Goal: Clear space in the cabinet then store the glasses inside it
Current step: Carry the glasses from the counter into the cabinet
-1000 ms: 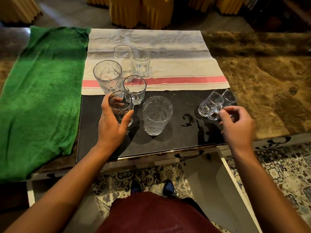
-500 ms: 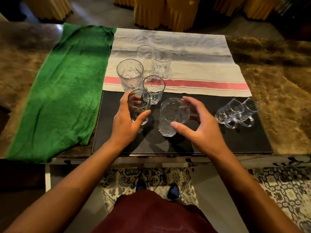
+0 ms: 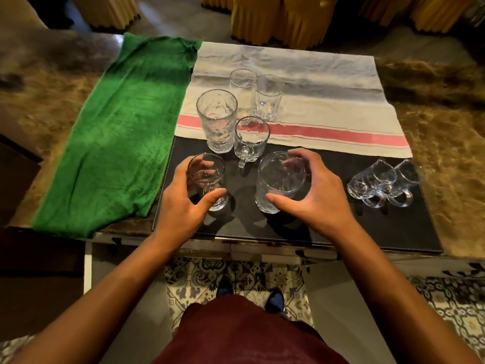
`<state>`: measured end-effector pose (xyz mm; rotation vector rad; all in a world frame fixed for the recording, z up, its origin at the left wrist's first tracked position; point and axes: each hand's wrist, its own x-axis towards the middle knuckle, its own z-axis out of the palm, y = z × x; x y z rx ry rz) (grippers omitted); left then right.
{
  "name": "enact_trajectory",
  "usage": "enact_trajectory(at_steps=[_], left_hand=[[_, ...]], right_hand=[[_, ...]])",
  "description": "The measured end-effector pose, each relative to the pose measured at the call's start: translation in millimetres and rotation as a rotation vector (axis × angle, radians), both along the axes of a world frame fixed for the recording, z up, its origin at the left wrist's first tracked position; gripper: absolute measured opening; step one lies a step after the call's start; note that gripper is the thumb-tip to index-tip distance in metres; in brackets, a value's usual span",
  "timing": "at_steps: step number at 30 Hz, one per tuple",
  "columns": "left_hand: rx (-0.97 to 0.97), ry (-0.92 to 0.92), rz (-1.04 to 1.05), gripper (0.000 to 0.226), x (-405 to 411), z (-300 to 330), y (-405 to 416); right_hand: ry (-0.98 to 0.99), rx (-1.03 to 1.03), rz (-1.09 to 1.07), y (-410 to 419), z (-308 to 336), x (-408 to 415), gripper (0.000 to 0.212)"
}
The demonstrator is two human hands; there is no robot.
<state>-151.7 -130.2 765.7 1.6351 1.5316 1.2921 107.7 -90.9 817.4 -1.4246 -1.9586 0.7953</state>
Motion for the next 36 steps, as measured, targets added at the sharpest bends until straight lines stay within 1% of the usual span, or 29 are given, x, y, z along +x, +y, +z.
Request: enact_trajectory(at_steps=[5, 12, 14, 17, 21, 24, 26, 30, 36], left_hand=[[-0.056, -0.054, 0.029, 0.075, -2.9, -3.8, -10.3], [-0.062, -0.003, 0.050, 0.073, -4.0, -3.3, -16.1], [-0.065, -0.007, 0.064, 0.072, -7.4, -2.0, -20.8], [-0.063, 0.037, 0.056, 0.073, -13.4, -2.0, -30.1], [-0.067, 0.080, 0.050, 0.074, -18.6, -0.6, -36.7], [-0.040, 0.102, 0.052, 0.071, -21.8, 5.7, -36.9], [-0.001, 0.156, 0.050, 0.068, -24.5, 8.8, -38.6], [0.013, 0.229, 0.052, 0.070, -27.1, 9.6, -43.8], [0.007, 0.207, 0.037, 0.070, -29.3, 10.2, -46.3]], right_hand=[[0.019, 0.004, 0.025, 3.5, -5.8, 0.4, 0.085], [-0.016, 0.051, 0.034, 11.3, -3.2, -2.2, 0.084], [-0.008, 0.062, 0.040, 19.4, 0.0, -6.0, 0.083], [0.020, 0.090, 0.058, 31.8, 5.1, -17.8, 0.083], [0.026, 0.147, 0.147, 46.8, 18.8, -46.0, 0.084], [0.016, 0.176, 0.228, 55.7, 23.1, -70.0, 0.085], [0.018, 0.186, 0.257, 58.7, 22.5, -85.2, 0.084], [0.018, 0.177, 0.319, 64.6, 17.8, -112.3, 0.083], [-0.023, 0.124, 0.404, 75.6, 6.8, -137.1, 0.082]])
